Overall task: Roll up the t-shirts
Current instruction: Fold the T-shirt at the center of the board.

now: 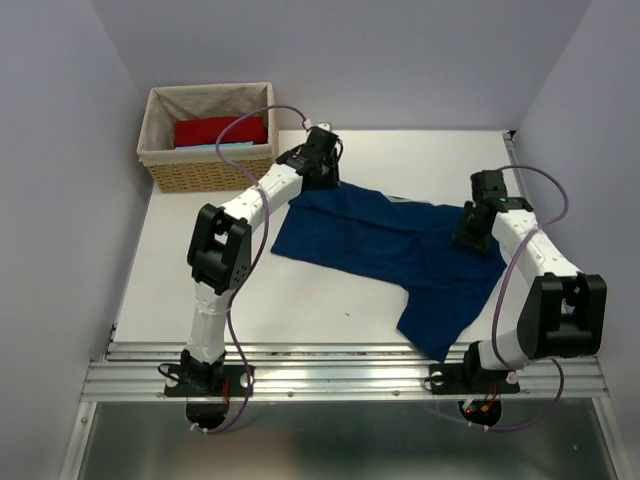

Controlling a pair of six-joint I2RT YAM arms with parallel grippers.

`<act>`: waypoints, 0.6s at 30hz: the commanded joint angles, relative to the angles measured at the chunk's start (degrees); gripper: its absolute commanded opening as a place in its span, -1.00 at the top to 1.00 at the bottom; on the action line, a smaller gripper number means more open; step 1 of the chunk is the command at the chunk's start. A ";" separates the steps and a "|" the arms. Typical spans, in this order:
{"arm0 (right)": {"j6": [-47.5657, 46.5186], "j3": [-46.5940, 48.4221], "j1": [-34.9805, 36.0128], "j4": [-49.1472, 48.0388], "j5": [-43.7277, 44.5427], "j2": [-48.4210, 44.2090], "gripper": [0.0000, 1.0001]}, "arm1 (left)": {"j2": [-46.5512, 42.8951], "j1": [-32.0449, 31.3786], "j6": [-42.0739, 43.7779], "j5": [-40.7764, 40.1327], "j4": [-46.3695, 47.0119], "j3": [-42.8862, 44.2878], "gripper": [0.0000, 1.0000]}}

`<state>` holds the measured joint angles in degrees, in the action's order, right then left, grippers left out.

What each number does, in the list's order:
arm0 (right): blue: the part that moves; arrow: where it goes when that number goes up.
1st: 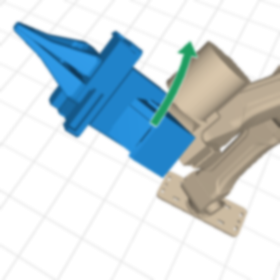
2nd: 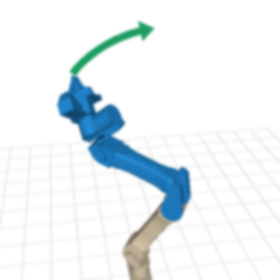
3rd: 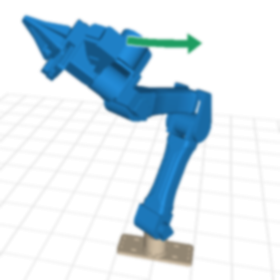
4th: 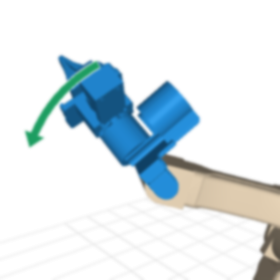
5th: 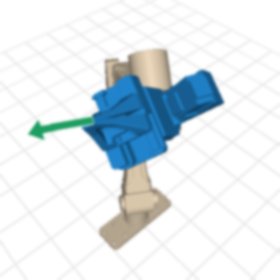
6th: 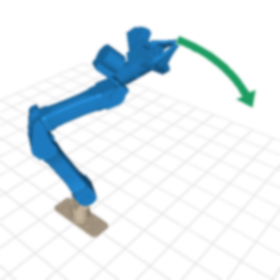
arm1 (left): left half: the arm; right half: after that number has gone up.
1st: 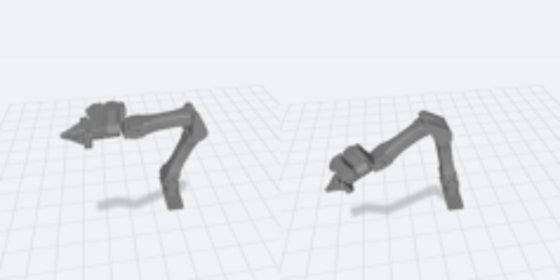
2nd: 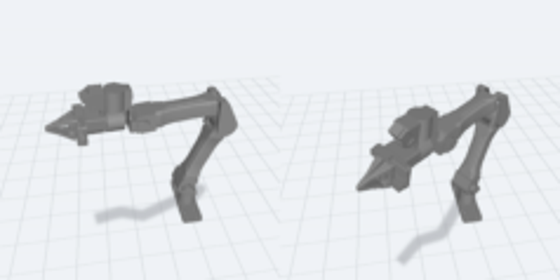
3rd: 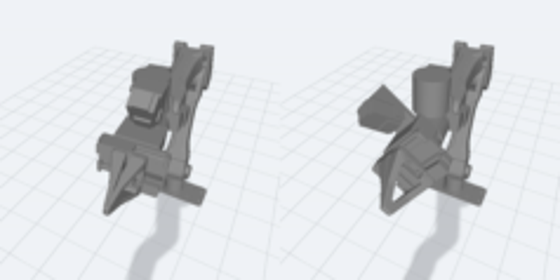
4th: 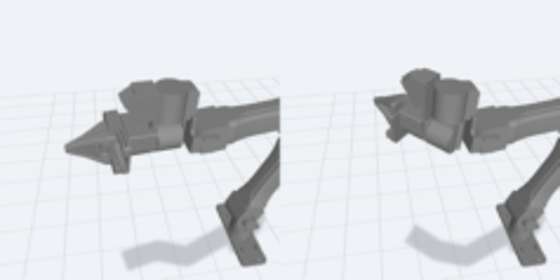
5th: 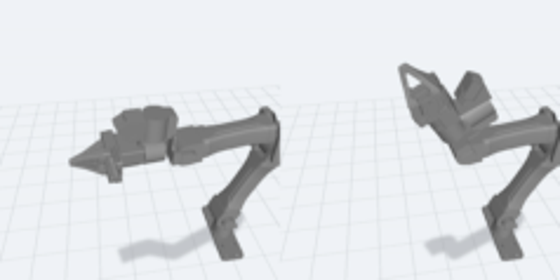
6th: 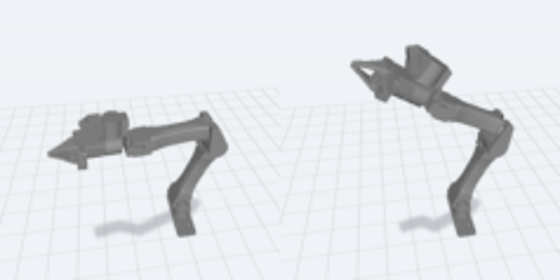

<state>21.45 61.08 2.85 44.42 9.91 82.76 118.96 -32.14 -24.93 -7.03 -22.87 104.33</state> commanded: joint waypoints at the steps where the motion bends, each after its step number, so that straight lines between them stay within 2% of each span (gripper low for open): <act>1: 2.98 1.59 -8.64 -11.36 -2.70 0.64 0.31 | 5.31 -1.17 1.37 1.57 0.29 5.61 -0.01; 4: 4.47 2.46 -11.20 -16.37 -4.72 5.63 0.46 | 9.62 -1.26 1.46 2.54 -0.50 9.47 0.00; 14: 6.32 8.00 -17.35 -23.76 -5.78 20.41 0.49 | 20.96 -1.17 2.69 0.00 -4.28 19.32 0.00; 18: 6.41 10.11 -18.76 -24.47 -3.59 25.43 0.50 | 25.00 -0.99 3.22 -0.88 -6.13 22.67 0.00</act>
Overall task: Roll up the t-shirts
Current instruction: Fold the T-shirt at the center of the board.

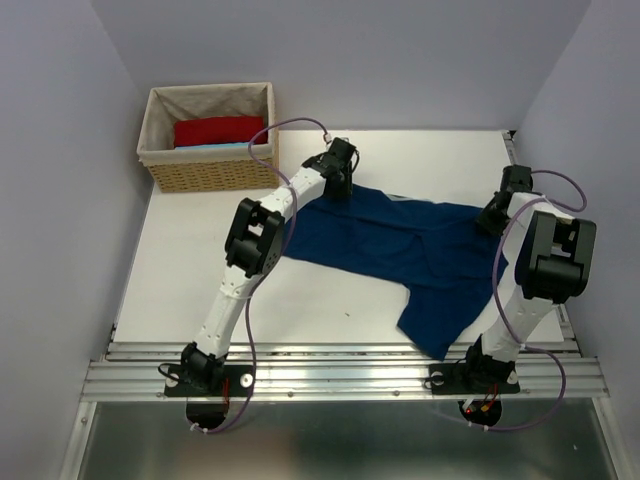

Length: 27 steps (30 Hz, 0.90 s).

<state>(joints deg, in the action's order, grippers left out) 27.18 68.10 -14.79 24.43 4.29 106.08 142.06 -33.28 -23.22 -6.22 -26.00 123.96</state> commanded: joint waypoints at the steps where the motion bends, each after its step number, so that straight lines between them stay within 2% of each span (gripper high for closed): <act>1: 0.94 3.36 -1.64 -4.56 2.99 3.59 0.50 | 2.17 0.58 1.43 -1.52 -3.01 3.39 -0.01; 6: 3.49 4.41 -2.79 -5.44 8.27 7.73 0.49 | 5.41 2.34 0.72 0.76 -3.44 7.51 -0.01; 12: 7.44 6.61 -2.79 -6.41 10.56 12.30 0.49 | 9.46 3.74 0.72 2.79 -3.36 14.64 -0.01; 16: 9.73 9.24 -2.79 -7.11 10.56 14.76 0.49 | 10.87 4.89 0.28 4.63 0.50 16.22 0.00; 20: 10.88 12.49 -2.79 -7.11 10.03 17.31 0.48 | 13.59 6.03 0.19 5.95 2.00 21.76 0.00; 24: 10.79 16.09 -2.79 -6.94 7.93 20.12 0.39 | 13.33 7.70 -0.33 8.41 5.34 22.02 0.00; 27: 10.70 15.76 -2.79 -7.54 5.73 18.20 0.30 | 11.50 7.53 0.72 8.33 5.87 22.29 0.00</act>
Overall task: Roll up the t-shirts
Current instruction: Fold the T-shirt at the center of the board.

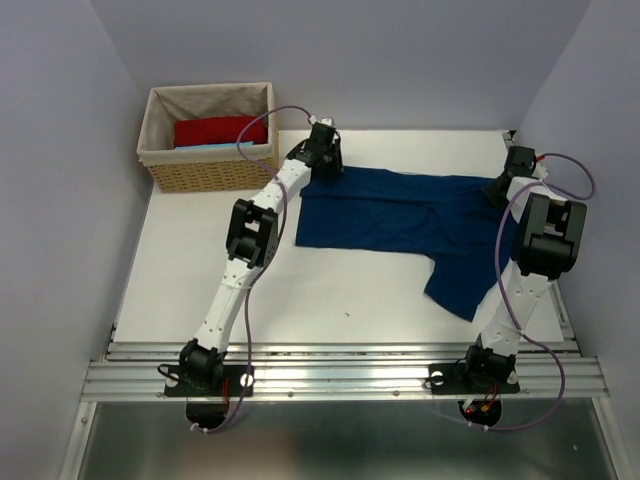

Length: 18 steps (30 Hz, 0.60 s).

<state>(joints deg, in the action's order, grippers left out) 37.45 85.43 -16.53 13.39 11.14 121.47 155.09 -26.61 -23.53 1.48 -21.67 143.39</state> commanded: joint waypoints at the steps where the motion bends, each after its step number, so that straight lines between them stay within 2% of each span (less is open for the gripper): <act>1: 0.52 -2.19 -1.04 3.23 -1.64 0.37 0.27 | -2.24 0.68 1.38 0.55 1.63 2.51 0.00; 5: 0.87 -7.63 -1.04 1.91 -4.71 -6.66 0.03 | -7.33 -0.11 2.35 -0.07 2.51 -0.04 0.00; 6: 1.13 -10.60 -1.04 1.56 -5.42 -10.86 -0.03 | -9.86 -0.72 2.52 -0.42 2.86 -0.74 0.00; 12: -1.41 -20.38 -1.04 2.69 -8.15 -25.56 -0.16 | -19.27 -3.01 4.02 -3.41 2.78 -6.80 0.00; 13: -2.46 -21.78 -1.04 3.48 -7.54 -29.67 -0.23 | -20.60 -3.44 4.02 -3.67 2.43 -8.03 0.00; 18: -5.80 -31.28 -1.04 6.65 -6.04 -40.60 -0.31 | -29.74 -4.85 3.84 -7.00 2.25 -21.55 0.00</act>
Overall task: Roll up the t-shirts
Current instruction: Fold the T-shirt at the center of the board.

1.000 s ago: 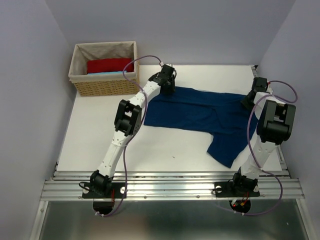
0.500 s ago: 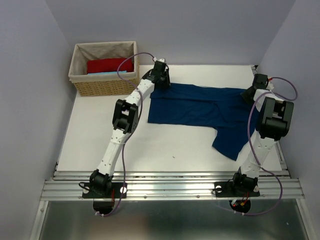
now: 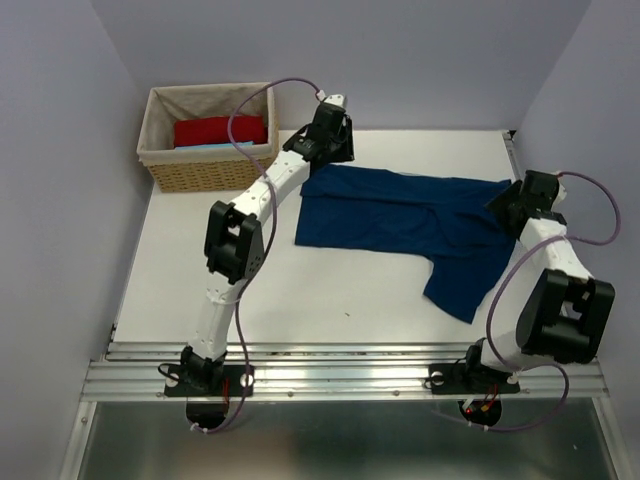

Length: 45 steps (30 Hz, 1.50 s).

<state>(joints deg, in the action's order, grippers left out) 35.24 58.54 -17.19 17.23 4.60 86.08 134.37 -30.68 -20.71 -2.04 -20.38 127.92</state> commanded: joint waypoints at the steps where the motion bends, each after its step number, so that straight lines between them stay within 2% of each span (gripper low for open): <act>1: -4.30 -5.53 -0.39 3.50 -0.03 -6.18 -0.29 | -12.43 -0.79 0.24 -3.93 1.22 -8.36 0.00; 4: -3.87 -9.32 -0.39 3.33 -1.95 -6.90 -0.24 | -19.21 -1.05 -1.52 -4.28 3.06 -18.21 0.00; 8: -1.85 -10.38 -0.91 0.00 -6.34 -1.99 -0.15 | -25.37 -1.14 -2.14 -5.77 4.65 -29.36 0.00; 16: 0.35 -6.34 -2.06 -3.43 -7.33 4.61 -0.08 | -30.47 -1.23 -3.11 -7.36 3.06 -40.10 0.00; 22: 0.79 -5.81 -2.67 -3.70 -7.32 6.11 -0.06 | -31.18 -1.14 -2.76 -7.71 2.89 -41.00 0.00; 29: 1.05 -6.16 -2.67 -3.00 -9.78 2.60 -0.04 | -30.13 -1.14 -2.41 -7.10 2.63 -39.77 0.00; 45: 2.90 -5.02 -2.67 -3.52 -9.88 6.90 -0.04 | -29.42 -1.23 -2.49 -7.62 2.01 -38.62 0.00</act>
<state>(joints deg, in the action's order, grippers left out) 37.36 52.14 -19.49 15.79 -5.37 92.42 107.13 -31.77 -23.49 -8.56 -18.68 86.70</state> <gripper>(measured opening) 0.521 0.502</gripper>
